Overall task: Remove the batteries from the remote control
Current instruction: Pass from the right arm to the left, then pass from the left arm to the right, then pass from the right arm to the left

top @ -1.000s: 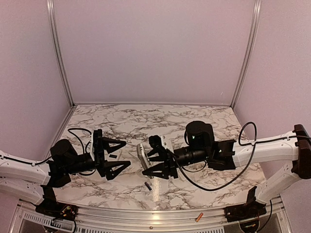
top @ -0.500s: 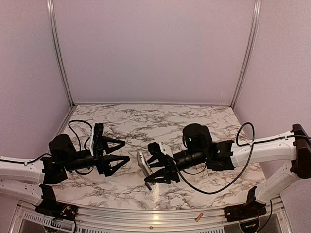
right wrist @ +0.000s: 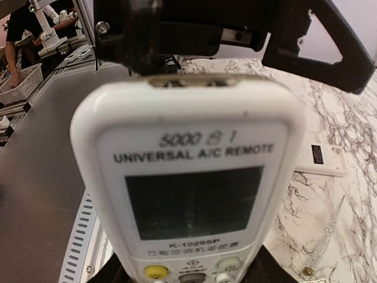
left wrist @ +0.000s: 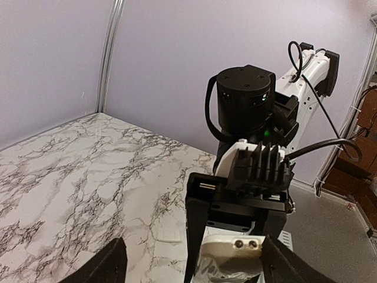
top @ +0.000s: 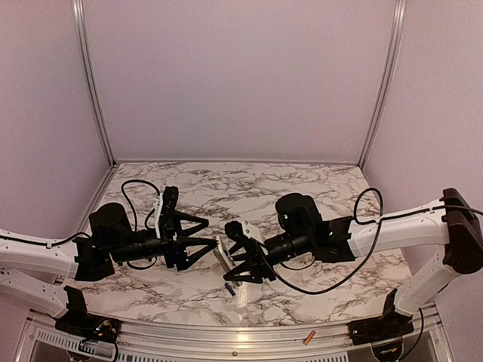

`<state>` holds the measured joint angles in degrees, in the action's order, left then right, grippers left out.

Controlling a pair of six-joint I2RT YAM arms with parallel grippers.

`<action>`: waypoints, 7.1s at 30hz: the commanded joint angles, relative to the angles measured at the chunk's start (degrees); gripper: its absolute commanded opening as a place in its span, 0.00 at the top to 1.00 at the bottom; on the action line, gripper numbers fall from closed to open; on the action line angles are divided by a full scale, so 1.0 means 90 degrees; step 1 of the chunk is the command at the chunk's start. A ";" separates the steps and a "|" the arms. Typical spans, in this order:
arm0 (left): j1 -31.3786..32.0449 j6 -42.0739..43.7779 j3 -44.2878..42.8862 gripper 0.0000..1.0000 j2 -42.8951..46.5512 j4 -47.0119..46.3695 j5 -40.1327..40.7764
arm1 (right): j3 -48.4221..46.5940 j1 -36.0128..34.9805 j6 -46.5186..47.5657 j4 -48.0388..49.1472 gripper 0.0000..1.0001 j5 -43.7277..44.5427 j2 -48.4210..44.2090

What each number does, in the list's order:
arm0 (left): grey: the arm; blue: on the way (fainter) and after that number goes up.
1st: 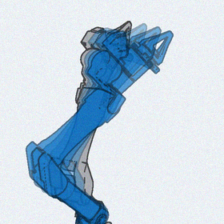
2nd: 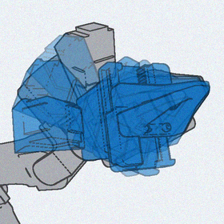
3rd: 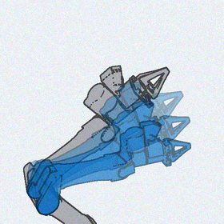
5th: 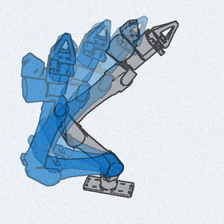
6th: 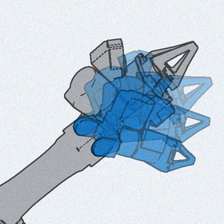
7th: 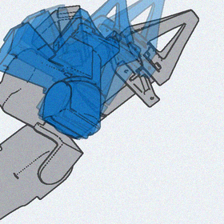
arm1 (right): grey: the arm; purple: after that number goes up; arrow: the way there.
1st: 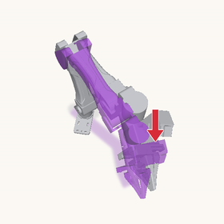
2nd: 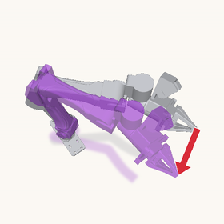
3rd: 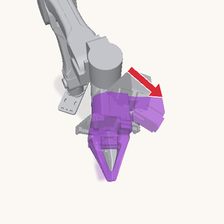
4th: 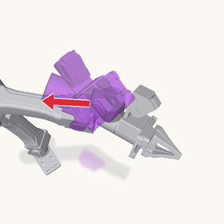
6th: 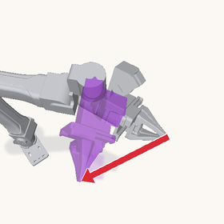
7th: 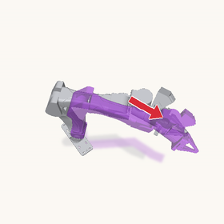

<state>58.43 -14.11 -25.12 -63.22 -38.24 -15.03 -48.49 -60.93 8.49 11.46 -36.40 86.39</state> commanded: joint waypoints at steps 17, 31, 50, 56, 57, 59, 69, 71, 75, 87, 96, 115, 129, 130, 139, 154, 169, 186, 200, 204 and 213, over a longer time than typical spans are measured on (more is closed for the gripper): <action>0.0450 0.0204 -0.0514 0.15 -0.0942 0.0052 -0.0087 | -0.0432 0.0227 -0.0497 0.0366 0.99 -0.0057 0.0001; 0.0462 0.0144 -0.0440 0.76 -0.1188 -0.0471 -0.0373 | -0.0316 0.0237 -0.0436 0.0500 0.98 -0.0021 -0.0117; 0.0446 -0.1543 -0.0293 0.89 -0.0623 -0.0083 0.2391 | 0.0631 -0.0027 -0.0526 0.1277 0.09 0.2672 -0.0911; 0.0421 -0.2018 -0.0311 0.89 -0.0478 0.0016 0.2829 | 0.0825 -0.0365 -0.0450 0.1926 0.10 0.3409 -0.0653; 0.0413 -0.2106 -0.0305 0.89 -0.0454 0.0023 0.2916 | 0.0843 -0.0422 -0.0420 0.2034 0.10 0.3488 -0.0595; 0.0388 -0.2282 -0.0278 0.89 -0.0425 0.0030 0.3073 | 0.0857 -0.0586 -0.0327 0.2197 0.10 0.3703 -0.0473; 0.0343 -0.2805 -0.0297 0.89 -0.0489 -0.0163 0.3461 | 0.0653 -0.0849 -0.0140 0.2684 0.12 0.4452 0.0187; 0.0343 -0.2824 -0.0300 0.89 -0.0490 -0.0194 0.3447 | 0.0616 -0.0877 -0.0116 0.2788 0.12 0.4654 0.0309; 0.0333 -0.2907 -0.0285 0.88 -0.0486 -0.0218 0.3354 | 0.0583 -0.0888 -0.0053 0.3110 0.12 0.4803 0.0479; 0.0329 -0.3047 -0.0076 0.88 -0.0218 -0.0331 0.3233 | -0.0019 -0.0888 0.0384 0.3618 0.30 0.5102 0.1111; 0.0324 -0.3090 0.0111 0.88 -0.0010 -0.0377 0.3209 | -0.0507 -0.0893 0.0658 0.3731 0.53 0.5225 0.1584; 0.0294 -0.3068 0.0355 0.65 0.0142 -0.0409 0.3316 | -0.0683 -0.0893 0.0614 0.3549 1.00 0.5031 0.1720; 0.0270 -0.2714 0.0369 0.19 0.0179 -0.0147 0.3553 | -0.0637 -0.0845 0.0355 0.2979 1.00 0.4822 0.1468; 0.0266 -0.2675 0.0378 0.18 0.0180 -0.0154 0.3554 | -0.0629 -0.0831 0.0319 0.2946 1.00 0.4786 0.1443; 0.0263 -0.1535 0.0473 0.06 0.0376 0.0064 0.3593 | -0.0654 -0.0496 -0.0141 0.1681 1.00 0.4006 0.0983; 0.0265 0.2116 0.0744 0.01 0.0229 -0.0266 0.3970 | -0.0360 0.0236 -0.1598 -0.1636 1.00 0.3371 -0.0963; 0.0291 0.4420 0.1551 0.01 -0.1302 -0.2835 0.0963 | -0.0490 0.1341 -0.1298 -0.3711 1.00 0.0095 -0.0964; 0.0441 0.6537 0.1019 0.07 -0.1813 -0.1260 -0.0580 | -0.1048 0.1457 -0.1306 -0.3776 1.00 -0.1847 0.0546; 0.0624 0.7023 0.0727 0.13 -0.2369 -0.1631 -0.0444 | -0.1263 0.0919 -0.1463 -0.3846 1.00 -0.2117 0.1142; 0.0626 0.7009 0.0625 0.15 -0.2544 -0.1661 -0.0333 | -0.1390 0.0783 -0.1522 -0.3824 1.00 -0.2044 0.1269; 0.0627 0.7114 0.0313 0.33 -0.2883 -0.1308 -0.0251 | -0.1574 0.0653 -0.1669 -0.3772 1.00 -0.1875 0.1452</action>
<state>63.83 49.34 -20.60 -87.96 -51.48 -17.91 -60.05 -54.11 -5.96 -23.33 -53.47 98.63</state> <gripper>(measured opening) 0.690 0.196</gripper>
